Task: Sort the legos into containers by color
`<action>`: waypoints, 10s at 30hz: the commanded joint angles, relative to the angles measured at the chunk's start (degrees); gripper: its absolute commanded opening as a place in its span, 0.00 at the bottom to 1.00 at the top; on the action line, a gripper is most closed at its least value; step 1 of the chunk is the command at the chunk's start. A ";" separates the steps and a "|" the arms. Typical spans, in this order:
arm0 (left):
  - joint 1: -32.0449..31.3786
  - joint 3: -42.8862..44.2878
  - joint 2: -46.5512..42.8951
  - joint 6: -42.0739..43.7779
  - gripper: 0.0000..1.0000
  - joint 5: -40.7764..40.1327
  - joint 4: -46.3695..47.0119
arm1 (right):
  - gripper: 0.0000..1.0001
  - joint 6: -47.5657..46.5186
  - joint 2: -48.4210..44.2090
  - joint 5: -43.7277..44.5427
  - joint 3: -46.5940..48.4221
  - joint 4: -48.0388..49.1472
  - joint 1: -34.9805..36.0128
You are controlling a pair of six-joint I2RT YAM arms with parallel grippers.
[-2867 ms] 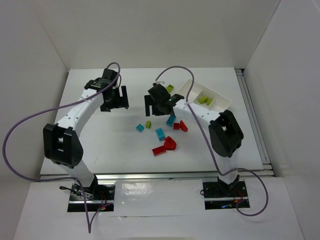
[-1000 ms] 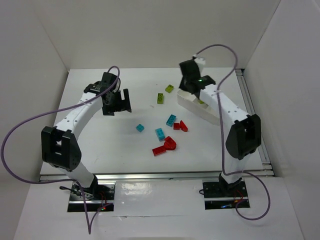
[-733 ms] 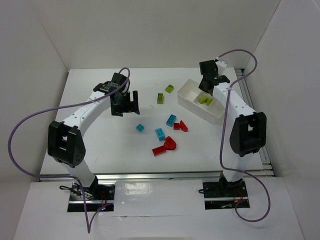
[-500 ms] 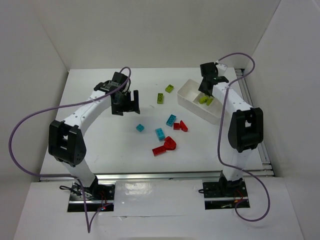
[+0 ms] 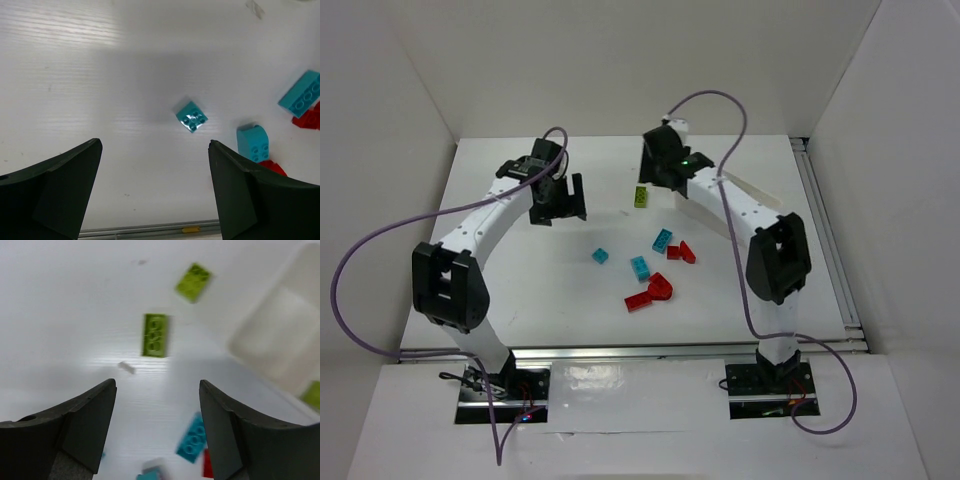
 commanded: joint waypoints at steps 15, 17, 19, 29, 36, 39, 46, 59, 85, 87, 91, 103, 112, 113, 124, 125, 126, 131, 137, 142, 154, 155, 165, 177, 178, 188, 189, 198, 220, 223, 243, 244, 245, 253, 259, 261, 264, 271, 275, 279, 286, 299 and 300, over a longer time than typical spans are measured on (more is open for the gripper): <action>6.14 -4.82 -7.19 -1.83 0.96 -2.20 0.15 | 0.82 -1.95 30.32 -5.12 26.55 -4.63 3.55; 6.14 -4.83 -7.19 -1.83 0.96 -2.20 0.16 | 0.77 -1.43 30.94 -5.12 26.55 -4.02 3.03; 6.14 -4.83 -7.19 -1.83 0.96 -2.20 0.16 | 0.60 -1.43 32.08 -5.12 27.69 -4.02 3.02; 6.14 -4.83 -6.66 -1.31 0.96 -1.15 0.68 | 0.16 -3.01 17.60 0.41 25.51 -3.32 1.80; 6.14 -4.83 -6.13 -1.31 0.96 0.00 1.21 | 0.16 -1.52 -1.03 6.39 4.87 -0.68 -4.86; 6.14 -4.83 -5.60 -1.31 0.96 0.52 1.21 | 0.16 0.15 -7.19 7.01 -4.89 0.46 -9.61; 5.62 -4.30 -5.08 -1.31 0.96 1.05 1.21 | 0.17 1.48 -11.16 3.76 -15.11 2.40 -16.57; 4.56 -3.77 -4.55 -1.31 0.96 1.05 1.21 | 0.69 -0.55 -4.31 6.13 -3.43 2.49 -8.77; 4.56 -4.30 -4.02 -0.25 0.96 0.44 0.68 | 0.76 3.32 37.09 1.91 35.52 -3.23 -2.51; 4.56 -4.30 -3.50 0.27 0.96 0.44 0.68 | 0.76 3.32 37.79 1.91 36.04 -3.23 -2.51; 4.56 -4.30 -3.50 0.27 0.96 0.44 0.68 | 0.76 3.32 39.21 1.30 36.57 -2.17 -3.13; 4.56 -4.30 -3.50 0.27 0.96 -0.09 0.68 | 0.56 1.22 43.51 -0.36 41.05 1.96 -3.66; 4.56 -4.30 -2.97 0.27 0.96 1.04 0.68 | 0.22 -1.32 30.96 -11.18 32.28 8.99 -2.17; 4.56 -4.30 -2.97 0.27 0.96 1.57 0.68 | 0.21 -2.12 26.94 -11.18 31.31 9.60 -1.64; -4.40 -6.41 -1.83 1.59 0.94 4.30 2.09 | 0.21 0.76 -8.85 0.68 -10.16 11.63 -7.85; -5.80 -6.41 -0.96 1.59 0.94 4.30 2.09 | 0.21 1.55 -11.92 0.68 -12.27 11.02 -9.09; -6.42 -5.89 -0.42 1.59 0.94 4.30 2.09 | 0.21 1.56 -13.25 0.68 -16.12 9.97 -10.15; -8.89 -5.88 3.18 -0.87 0.94 3.78 2.09 | 0.21 2.09 -17.30 2.35 -23.01 7.33 -14.99; -8.89 -5.88 4.85 -4.64 0.94 3.25 2.62 | 0.22 2.18 -18.63 1.48 -27.15 8.55 -19.91; -8.89 -6.41 5.91 -6.49 0.94 3.25 3.14 | 0.29 0.42 -14.95 -0.63 -27.15 10.30 -21.06; -8.89 -8.08 7.58 -8.25 0.95 4.91 5.07 | 0.64 -0.90 -12.47 -3.27 -24.86 10.83 -18.34; -8.89 -8.77 7.58 -8.25 0.95 4.92 5.08 | 0.64 -0.90 -12.47 -2.49 -24.17 10.83 -17.81; -8.89 -8.25 8.11 -7.72 0.95 4.92 5.61 | 0.62 -3.26 -13.96 -3.00 -22.22 13.82 -10.96; -8.89 -9.84 9.34 -7.20 0.93 4.13 8.24 | 0.81 -1.08 -9.67 -11.62 -22.23 5.12 0.90; -8.89 -9.23 9.34 -7.20 0.93 4.13 8.24 | 0.84 -0.20 -9.05 -11.62 -22.23 5.12 0.91; -8.36 -10.28 6.79 -6.67 0.93 2.98 7.19 | 0.85 1.56 -0.08 -13.29 -19.95 5.29 2.76; -8.36 -10.28 6.18 -6.67 0.93 2.98 7.19 | 0.83 1.56 0.88 -13.29 -19.94 5.30 3.37; -7.83 -10.80 6.17 -6.67 0.93 2.98 7.19 | 0.38 1.56 3.96 -10.75 -16.52 5.30 4.43; -8.89 -7.12 11.97 -8.87 0.84 2.46 7.19 | 0.25 -0.11 0.61 -0.55 -3.16 6.44 -11.82; -8.89 -6.50 13.37 -8.87 0.83 2.46 7.19 | 0.25 -0.11 3.07 -0.55 -1.84 7.58 -13.23; -8.89 0.00 15.66 -5.97 0.31 0.62 5.79 | 0.77 -1.69 12.13 -19.61 5.01 8.90 -12.80; -8.89 0.53 14.36 -5.36 0.24 0.61 5.78 | 0.77 -1.69 13.27 -21.10 6.24 8.38 -12.80; -8.89 1.49 13.82 -5.35 0.21 0.00 4.91 | 0.77 -1.69 13.80 -23.81 6.25 8.37 -12.27; -6.26 3.96 6.02 -4.82 0.12 -2.46 0.60 | 0.75 -1.69 13.28 -35.78 6.34 7.85 -8.14; -2.39 0.80 -0.50 -5.35 0.12 -2.99 -1.60 | 0.74 0.85 12.22 -44.13 7.30 9.78 -3.75; -1.77 -0.95 -2.61 -5.35 0.12 -2.99 -1.60 | 0.74 1.56 14.41 -47.72 10.72 10.39 -2.79; -0.63 -1.75 -4.46 -5.88 0.12 -2.99 -1.60 | 0.74 3.66 16.70 -54.39 15.21 10.39 -1.46; -0.10 1.32 -4.99 -5.26 0.12 0.43 -0.82 | 0.81 5.35 11.10 -55.16 13.38 10.75 -3.47; -2.29 8.78 0.18 -4.12 0.12 3.24 -0.81 | 0.86 3.15 0.82 -37.90 6.45 6.97 -6.81; -5.63 18.79 8.96 -3.50 0.12 6.66 0.16 | 0.86 3.14 -10.08 -13.50 -4.01 3.55 -9.10; -8.27 41.45 27.95 -1.93 0.10 10.89 0.33 | 0.86 2.53 -23.70 -10.65 -21.66 -1.55 -11.92; -9.94 50.29 37.21 -1.84 0.88 17.13 5.17 | 0.87 1.66 -36.64 -11.88 -40.76 -6.13 -5.68; -9.94 49.67 35.98 -1.23 0.89 17.13 5.17 | 0.87 1.13 -36.64 -11.88 -42.08 -5.00 -3.94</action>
